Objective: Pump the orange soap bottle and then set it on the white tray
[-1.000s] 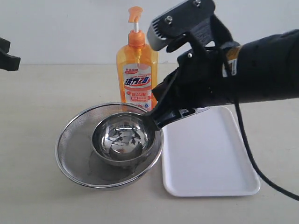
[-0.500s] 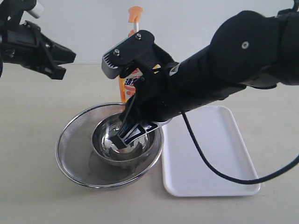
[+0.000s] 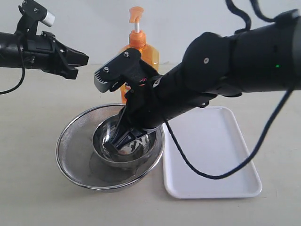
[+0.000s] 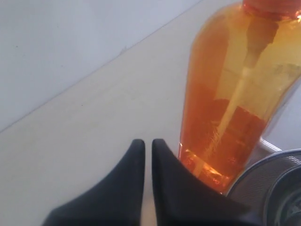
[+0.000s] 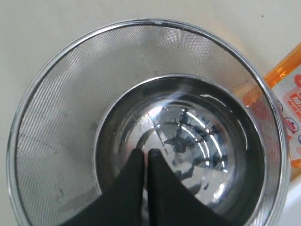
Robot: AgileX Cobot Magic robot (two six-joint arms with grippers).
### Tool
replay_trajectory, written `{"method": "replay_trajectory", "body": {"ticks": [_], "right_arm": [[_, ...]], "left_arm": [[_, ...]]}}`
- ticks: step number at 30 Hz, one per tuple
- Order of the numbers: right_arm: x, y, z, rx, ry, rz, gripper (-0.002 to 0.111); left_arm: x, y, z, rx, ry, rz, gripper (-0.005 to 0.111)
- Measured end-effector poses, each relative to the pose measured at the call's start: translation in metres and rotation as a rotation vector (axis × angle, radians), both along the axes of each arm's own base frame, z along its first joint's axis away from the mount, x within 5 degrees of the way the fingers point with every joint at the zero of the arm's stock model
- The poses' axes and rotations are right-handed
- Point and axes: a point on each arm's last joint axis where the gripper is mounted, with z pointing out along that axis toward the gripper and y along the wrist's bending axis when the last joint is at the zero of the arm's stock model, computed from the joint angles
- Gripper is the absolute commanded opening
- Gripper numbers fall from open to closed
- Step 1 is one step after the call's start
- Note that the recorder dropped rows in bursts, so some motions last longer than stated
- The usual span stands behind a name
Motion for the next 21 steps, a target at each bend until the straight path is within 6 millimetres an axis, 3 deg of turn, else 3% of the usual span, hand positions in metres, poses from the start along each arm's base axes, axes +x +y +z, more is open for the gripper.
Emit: {"method": "replay_trajectory", "body": {"ticks": [7,13,21], "right_arm": [[0.024,0.028,-0.022,-0.023,0.056,0.018,0.0],[0.031,0.037,-0.044,-0.051,0.114,0.018,0.0],[0.033,0.039,-0.044,-0.049,0.117,0.02,0.0]], "left_arm": [[0.005,-0.003,0.003,-0.011,-0.035,-0.044,0.005],[0.015,-0.008,-0.001,-0.045,-0.038,-0.091,0.005],[0.026,-0.012,-0.016,-0.089,0.003,-0.12,0.005]]}}
